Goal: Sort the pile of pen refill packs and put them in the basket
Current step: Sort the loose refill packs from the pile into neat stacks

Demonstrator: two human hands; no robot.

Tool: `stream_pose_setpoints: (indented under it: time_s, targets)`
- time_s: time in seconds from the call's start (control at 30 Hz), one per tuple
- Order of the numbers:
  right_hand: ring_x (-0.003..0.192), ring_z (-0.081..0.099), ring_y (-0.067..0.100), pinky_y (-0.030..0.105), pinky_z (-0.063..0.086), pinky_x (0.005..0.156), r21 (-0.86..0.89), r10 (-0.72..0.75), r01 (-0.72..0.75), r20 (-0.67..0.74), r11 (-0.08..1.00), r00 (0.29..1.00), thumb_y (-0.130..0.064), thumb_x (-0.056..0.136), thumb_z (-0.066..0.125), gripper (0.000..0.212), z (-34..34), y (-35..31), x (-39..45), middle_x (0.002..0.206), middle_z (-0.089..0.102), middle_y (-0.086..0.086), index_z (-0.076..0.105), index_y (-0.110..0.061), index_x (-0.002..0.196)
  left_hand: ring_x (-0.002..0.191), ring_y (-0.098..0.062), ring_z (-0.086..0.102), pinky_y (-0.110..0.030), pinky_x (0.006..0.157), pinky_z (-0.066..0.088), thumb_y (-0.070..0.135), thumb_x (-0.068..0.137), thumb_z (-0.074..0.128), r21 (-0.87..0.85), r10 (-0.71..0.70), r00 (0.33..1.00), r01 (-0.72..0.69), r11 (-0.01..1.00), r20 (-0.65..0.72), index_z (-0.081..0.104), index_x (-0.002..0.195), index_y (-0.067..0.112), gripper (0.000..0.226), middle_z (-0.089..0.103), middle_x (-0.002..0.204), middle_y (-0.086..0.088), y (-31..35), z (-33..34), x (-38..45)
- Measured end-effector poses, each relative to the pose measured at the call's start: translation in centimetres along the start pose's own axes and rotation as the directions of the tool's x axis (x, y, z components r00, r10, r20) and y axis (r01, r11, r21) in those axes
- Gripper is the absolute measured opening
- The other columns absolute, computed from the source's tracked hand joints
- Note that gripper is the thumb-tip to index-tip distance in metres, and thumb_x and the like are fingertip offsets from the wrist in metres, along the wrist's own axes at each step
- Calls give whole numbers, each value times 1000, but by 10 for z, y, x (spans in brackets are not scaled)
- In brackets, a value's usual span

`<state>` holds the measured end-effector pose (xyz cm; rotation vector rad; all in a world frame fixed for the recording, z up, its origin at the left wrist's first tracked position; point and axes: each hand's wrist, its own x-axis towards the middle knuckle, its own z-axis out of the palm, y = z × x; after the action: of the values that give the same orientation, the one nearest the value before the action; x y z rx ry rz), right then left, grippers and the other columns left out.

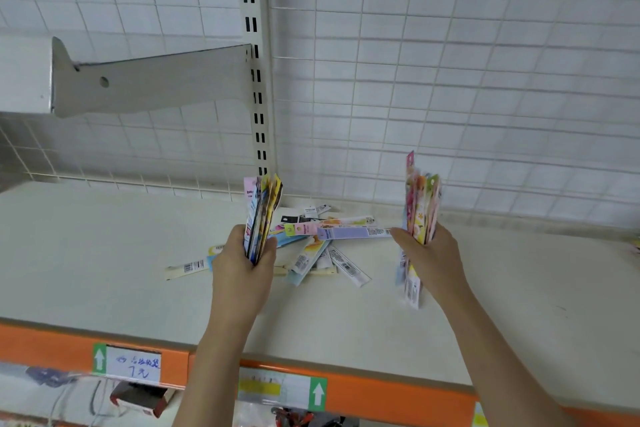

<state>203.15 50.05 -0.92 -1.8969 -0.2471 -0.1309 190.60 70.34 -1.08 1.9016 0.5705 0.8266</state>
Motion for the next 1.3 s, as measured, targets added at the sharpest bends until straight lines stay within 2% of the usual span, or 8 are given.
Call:
stream_pose_setpoints:
  time_s: [0.13,0.3,0.43,0.7,0.87,1.07,1.2,1.3]
  targets:
    - [46,41,12,19,35,48,-160,-32,47,94,986,995,-14,83,62,27,1,-5,14,56,44,4,44,-5,65,78,-27,63,-28,58,45,18,89,56,-4,-27,1000,27,1000,-10,50,89,14,7,65,79,-5,-3,2,6]
    - [64,50,18,24,37,55,-374,-220,320,285,871,933,-17,88,57,6,13,-18,35,71,55,-2,52,-19,90,67,-21,59,-21,51,39,20,89,58,29,-37,999,37,999,2,48,87,15,11,56,69,5,-4,1,10]
    - [71,50,21,29,35,56,-583,-155,390,411,713,898,-33,83,64,19,30,-28,52,75,56,-5,51,-24,94,54,-10,44,-14,43,31,20,89,58,76,-16,1000,17,997,-22,46,81,15,15,45,60,9,-3,-6,12]
    - [100,60,25,26,41,75,-716,12,500,578,487,816,-24,80,62,56,56,-24,74,114,63,1,42,-31,132,51,-12,40,-21,48,29,19,88,58,86,-38,995,46,995,-93,40,66,24,29,44,57,5,-12,-26,20]
    - [97,61,25,29,46,74,-715,101,510,622,479,776,-23,77,59,43,67,-15,84,110,65,1,52,-31,119,49,-13,39,-14,45,35,18,87,58,117,-16,995,27,993,-95,37,64,24,32,42,55,5,-12,-31,20]
    - [91,62,24,27,44,71,-752,19,449,522,484,853,-32,79,60,21,60,-12,80,97,65,0,62,-25,99,49,-13,39,-16,44,31,19,88,59,153,-3,996,16,988,-87,38,65,24,32,41,54,5,-9,-31,22]
    - [89,55,24,28,36,68,-741,8,375,456,557,890,-40,84,62,27,41,-17,69,86,46,-2,46,-20,75,50,-11,42,-14,43,34,21,88,59,155,11,999,-4,988,-41,44,76,18,19,42,56,9,-3,-24,21]
    - [79,49,23,28,34,64,-723,-22,300,367,623,930,-39,83,63,32,23,-18,64,81,47,-2,40,-18,77,51,-9,43,-15,43,34,21,88,59,164,29,1000,-29,986,5,47,79,16,16,45,57,9,2,-16,19]
